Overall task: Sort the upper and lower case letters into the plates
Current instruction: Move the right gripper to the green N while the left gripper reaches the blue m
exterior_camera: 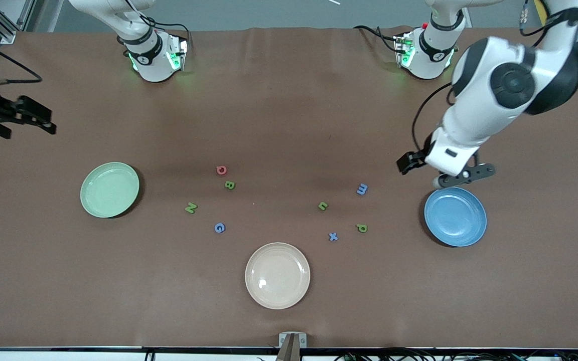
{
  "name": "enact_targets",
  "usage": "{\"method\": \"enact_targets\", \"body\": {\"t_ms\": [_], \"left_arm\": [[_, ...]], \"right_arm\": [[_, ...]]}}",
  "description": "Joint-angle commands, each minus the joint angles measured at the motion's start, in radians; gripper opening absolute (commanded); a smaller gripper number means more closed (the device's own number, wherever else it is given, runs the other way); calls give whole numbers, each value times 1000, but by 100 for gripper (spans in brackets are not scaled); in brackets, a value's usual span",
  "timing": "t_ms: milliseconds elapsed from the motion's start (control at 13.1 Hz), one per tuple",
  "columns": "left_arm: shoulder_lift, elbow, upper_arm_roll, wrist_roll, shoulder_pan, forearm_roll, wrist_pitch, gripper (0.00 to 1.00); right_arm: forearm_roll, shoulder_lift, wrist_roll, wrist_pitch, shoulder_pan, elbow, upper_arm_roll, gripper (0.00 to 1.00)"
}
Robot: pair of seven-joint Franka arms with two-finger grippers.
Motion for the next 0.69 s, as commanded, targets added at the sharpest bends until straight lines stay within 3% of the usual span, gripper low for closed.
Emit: {"method": "enact_targets", "body": {"t_ms": [0, 153, 382, 612], "left_arm": [[45, -32, -12, -248, -24, 34, 80, 100], [113, -32, -12, -450, -64, 45, 131, 100], [222, -31, -12, -798, -126, 186, 217, 100], [294, -31, -14, -1000, -136, 277, 269, 98]], "right_arm": [[-1, 72, 12, 1, 44, 38, -3, 100], [1, 92, 10, 39, 71, 31, -3, 100], [4, 184, 40, 93, 104, 2, -1, 100], [51, 201, 217, 316, 131, -194, -1, 100]]}}
